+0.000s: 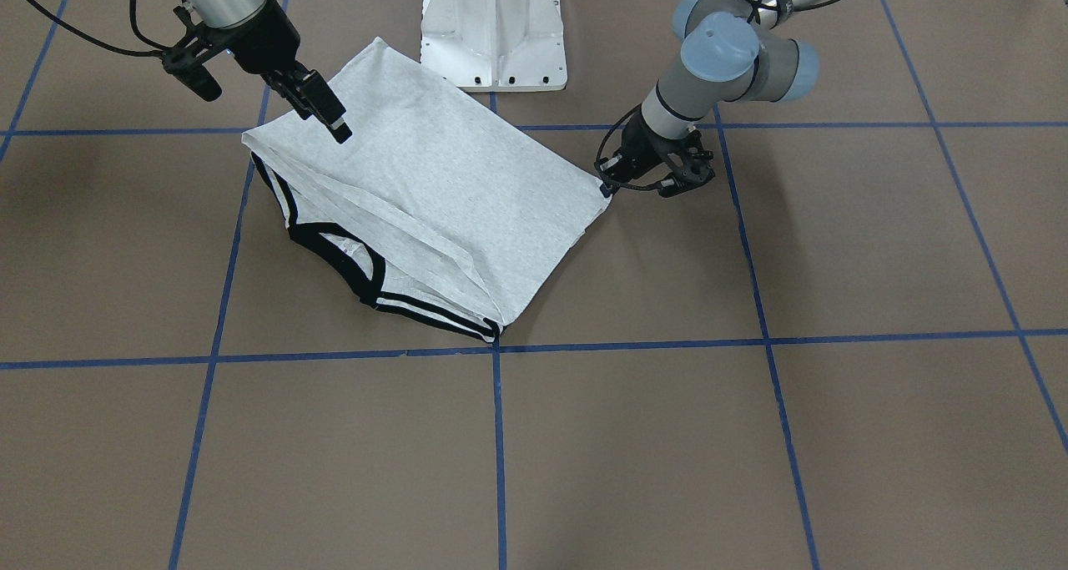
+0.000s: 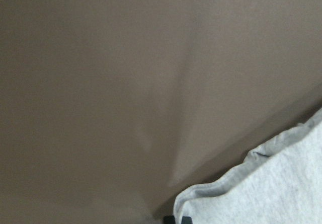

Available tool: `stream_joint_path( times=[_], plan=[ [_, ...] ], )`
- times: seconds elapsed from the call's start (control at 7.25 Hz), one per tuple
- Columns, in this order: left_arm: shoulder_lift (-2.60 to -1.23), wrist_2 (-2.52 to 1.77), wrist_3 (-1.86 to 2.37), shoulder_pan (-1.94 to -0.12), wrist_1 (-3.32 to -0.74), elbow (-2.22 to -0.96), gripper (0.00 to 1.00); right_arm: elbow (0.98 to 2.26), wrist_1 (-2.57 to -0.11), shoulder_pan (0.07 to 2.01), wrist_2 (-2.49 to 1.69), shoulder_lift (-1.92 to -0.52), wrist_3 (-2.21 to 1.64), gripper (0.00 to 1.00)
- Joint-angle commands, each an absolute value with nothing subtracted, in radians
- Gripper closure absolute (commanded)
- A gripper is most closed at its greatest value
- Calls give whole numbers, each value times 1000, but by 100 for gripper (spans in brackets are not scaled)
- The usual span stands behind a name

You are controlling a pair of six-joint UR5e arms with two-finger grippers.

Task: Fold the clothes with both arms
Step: 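Drag the shirt farther from the robot with both grippers, straightening it lengthwise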

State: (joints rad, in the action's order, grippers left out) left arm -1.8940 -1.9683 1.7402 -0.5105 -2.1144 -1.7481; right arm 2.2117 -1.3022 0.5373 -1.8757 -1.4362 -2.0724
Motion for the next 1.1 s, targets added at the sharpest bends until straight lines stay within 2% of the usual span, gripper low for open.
stream_joint_path(
  times=[0.0,0.28,0.41,0.69,0.83,0.97],
  plan=[
    [-1960,-1970,1616,-630,-2109,-1691,100,2209,-1313,538,-1870,-1437,-2072,0],
    [-2160,-1971,1532,-725,-2118,-1445,100,2207,-1329,541,-1862,-1422,-2072,0],
    [-2219,-1971,1470,-779,-2134,-1349,100,2198,-1322,537,-1859,-1416,-2072,0],
    [-2401,-1901,1420,-819,-2321,-1013,100,2171,-1322,529,-1858,-1362,-2075,0],
    [-2455,-1888,1420,-827,-2398,-903,100,2145,-1322,523,-1823,-1309,-2085,0],
    [-2494,-1881,1419,-833,-2426,-844,100,2129,-1327,496,-1772,-1292,-2086,0]
  ],
)
